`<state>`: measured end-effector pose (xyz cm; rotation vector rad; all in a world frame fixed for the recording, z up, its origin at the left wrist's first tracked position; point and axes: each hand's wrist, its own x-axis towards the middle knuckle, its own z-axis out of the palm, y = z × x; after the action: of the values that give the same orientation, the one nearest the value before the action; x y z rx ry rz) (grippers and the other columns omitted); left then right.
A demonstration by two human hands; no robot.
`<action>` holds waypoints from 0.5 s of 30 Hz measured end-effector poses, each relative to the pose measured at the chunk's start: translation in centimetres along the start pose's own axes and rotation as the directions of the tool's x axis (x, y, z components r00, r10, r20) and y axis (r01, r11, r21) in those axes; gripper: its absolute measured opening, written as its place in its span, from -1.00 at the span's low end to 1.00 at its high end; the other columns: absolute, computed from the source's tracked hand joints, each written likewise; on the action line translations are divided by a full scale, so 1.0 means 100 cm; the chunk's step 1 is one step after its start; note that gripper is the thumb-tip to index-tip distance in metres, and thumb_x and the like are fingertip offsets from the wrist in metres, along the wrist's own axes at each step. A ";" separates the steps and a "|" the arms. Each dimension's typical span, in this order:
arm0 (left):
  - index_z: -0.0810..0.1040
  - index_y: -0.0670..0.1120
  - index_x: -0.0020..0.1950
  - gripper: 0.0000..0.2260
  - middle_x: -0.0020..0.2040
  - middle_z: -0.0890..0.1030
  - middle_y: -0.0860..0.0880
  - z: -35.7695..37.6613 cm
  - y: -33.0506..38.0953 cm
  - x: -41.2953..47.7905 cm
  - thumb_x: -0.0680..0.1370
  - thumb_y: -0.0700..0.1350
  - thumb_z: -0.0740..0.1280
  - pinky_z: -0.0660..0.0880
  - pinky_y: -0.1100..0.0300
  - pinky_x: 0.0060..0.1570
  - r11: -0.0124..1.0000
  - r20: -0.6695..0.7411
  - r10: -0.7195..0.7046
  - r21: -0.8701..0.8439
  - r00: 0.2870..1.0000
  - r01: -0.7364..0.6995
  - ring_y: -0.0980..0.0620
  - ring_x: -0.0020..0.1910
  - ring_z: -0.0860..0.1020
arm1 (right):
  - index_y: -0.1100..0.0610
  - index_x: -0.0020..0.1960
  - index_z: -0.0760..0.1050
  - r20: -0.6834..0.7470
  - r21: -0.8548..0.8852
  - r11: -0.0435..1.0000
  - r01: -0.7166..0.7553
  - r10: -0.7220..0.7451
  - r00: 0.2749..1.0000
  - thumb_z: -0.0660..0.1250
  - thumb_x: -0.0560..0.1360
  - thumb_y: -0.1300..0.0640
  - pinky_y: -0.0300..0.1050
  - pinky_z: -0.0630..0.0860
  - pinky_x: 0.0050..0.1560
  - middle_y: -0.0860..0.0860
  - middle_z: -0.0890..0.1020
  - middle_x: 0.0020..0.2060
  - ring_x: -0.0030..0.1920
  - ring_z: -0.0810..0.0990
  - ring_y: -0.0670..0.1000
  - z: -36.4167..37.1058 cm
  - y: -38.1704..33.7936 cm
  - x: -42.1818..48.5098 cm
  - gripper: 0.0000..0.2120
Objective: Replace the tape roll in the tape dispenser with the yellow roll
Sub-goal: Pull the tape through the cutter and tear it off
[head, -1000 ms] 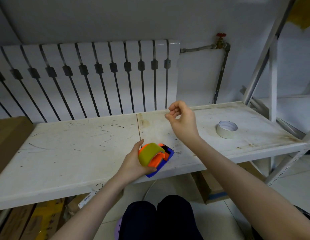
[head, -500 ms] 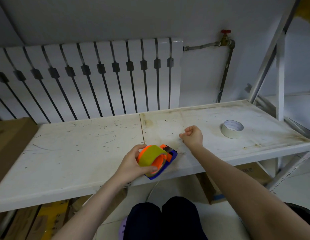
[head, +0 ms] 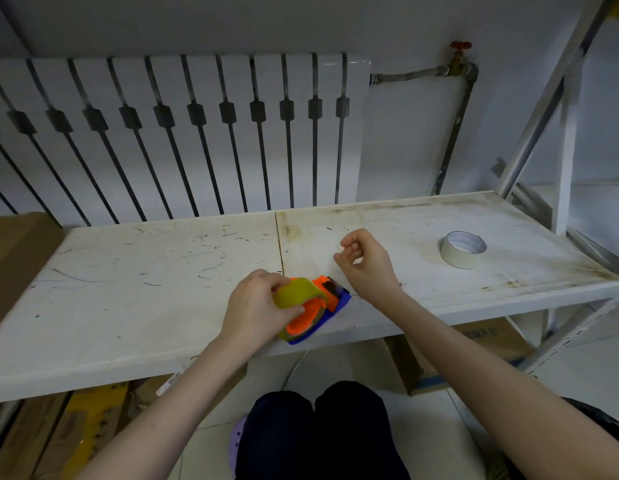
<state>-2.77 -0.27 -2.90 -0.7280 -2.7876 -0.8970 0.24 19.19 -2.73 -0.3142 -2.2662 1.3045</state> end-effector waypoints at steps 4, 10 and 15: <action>0.64 -0.04 0.09 -0.58 0.05 0.62 -0.05 -0.006 0.005 0.011 0.26 -0.01 0.57 0.45 0.20 -0.09 0.958 0.058 -0.108 -0.261 0.992 0.119 0.03 -0.01 0.53 | 0.14 0.00 0.43 -0.011 0.032 0.997 0.070 -0.070 0.997 0.26 0.50 0.31 -0.39 0.46 -0.17 -0.10 0.47 -0.23 -0.22 0.46 -0.14 0.001 -0.010 0.000 -0.87; 0.61 -0.05 0.18 -0.65 0.00 0.42 0.00 -0.006 0.014 0.016 0.40 -0.09 0.48 0.35 0.22 -0.04 0.986 0.163 -0.022 -0.158 0.986 0.048 0.00 0.05 0.43 | 0.12 -0.03 0.40 -0.106 0.127 0.987 -0.100 0.114 0.988 0.20 0.52 0.34 -0.02 0.55 -0.03 -0.04 0.44 -0.28 -0.25 0.45 -0.07 -0.014 0.005 0.007 -0.86; 0.59 -0.05 0.21 -0.65 0.00 0.41 0.01 -0.011 0.016 0.023 0.43 -0.09 0.45 0.39 0.24 -0.08 0.999 0.286 0.036 -0.043 0.958 -0.025 -0.02 0.08 0.46 | 0.13 -0.01 0.41 -0.151 0.164 0.970 -0.180 0.205 0.967 0.17 0.52 0.38 -0.01 0.56 -0.05 -0.04 0.45 -0.25 -0.17 0.46 -0.02 -0.010 0.012 0.000 -0.82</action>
<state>-4.01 1.15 -0.62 -0.9773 -3.0035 -0.9083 0.72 20.50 -3.34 -0.5803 -2.0255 1.4781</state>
